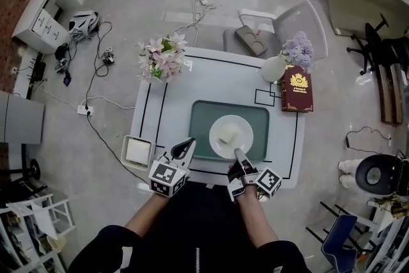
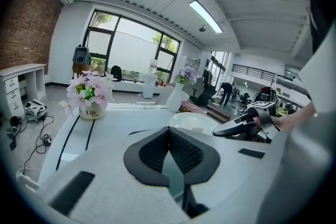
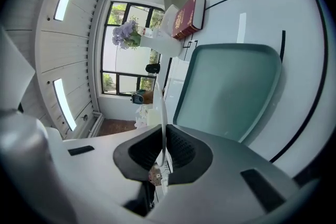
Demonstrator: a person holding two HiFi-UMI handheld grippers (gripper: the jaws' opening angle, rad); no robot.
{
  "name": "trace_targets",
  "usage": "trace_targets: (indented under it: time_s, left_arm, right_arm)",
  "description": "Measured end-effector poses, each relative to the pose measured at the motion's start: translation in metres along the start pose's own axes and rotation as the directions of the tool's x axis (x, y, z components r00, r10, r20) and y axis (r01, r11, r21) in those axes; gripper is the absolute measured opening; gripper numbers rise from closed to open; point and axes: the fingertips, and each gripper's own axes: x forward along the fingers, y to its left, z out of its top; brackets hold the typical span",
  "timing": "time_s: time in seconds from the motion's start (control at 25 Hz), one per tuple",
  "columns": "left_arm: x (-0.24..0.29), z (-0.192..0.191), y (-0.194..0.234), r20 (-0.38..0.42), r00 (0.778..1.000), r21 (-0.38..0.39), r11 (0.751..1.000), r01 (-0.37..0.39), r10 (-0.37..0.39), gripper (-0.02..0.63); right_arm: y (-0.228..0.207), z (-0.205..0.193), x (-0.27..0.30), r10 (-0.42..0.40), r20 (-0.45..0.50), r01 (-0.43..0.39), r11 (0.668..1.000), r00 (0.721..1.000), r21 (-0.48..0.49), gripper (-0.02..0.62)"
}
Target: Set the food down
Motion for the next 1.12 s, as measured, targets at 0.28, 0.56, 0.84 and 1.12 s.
trace_targets:
  time_s: [0.28, 0.56, 0.84, 1.12]
  left_arm:
    - [-0.005, -0.011, 0.009, -0.043, 0.999, 0.002, 1.000, -0.031, 0.031, 0.006]
    - [-0.013, -0.018, 0.017, -0.068, 0.996, -0.004, 0.998, -0.066, 0.066, 0.006]
    - [-0.022, -0.024, 0.024, -0.076, 0.992, -0.019, 0.995, -0.101, 0.099, 0.006]
    - [-0.024, -0.025, 0.025, -0.071, 0.991, -0.031, 0.993, -0.115, 0.112, 0.006]
  right_arm:
    - [-0.008, 0.002, 0.021, 0.008, -0.038, -0.008, 1.000, 0.999, 0.009, 0.021]
    - [-0.019, 0.004, 0.046, 0.006, -0.089, -0.007, 1.000, 0.996, -0.005, 0.021]
    - [-0.046, 0.003, 0.057, -0.074, -0.121, 0.072, 0.997, 0.990, -0.022, 0.021]
    - [-0.062, 0.001, 0.062, -0.115, -0.139, 0.114, 0.993, 0.984, -0.016, 0.020]
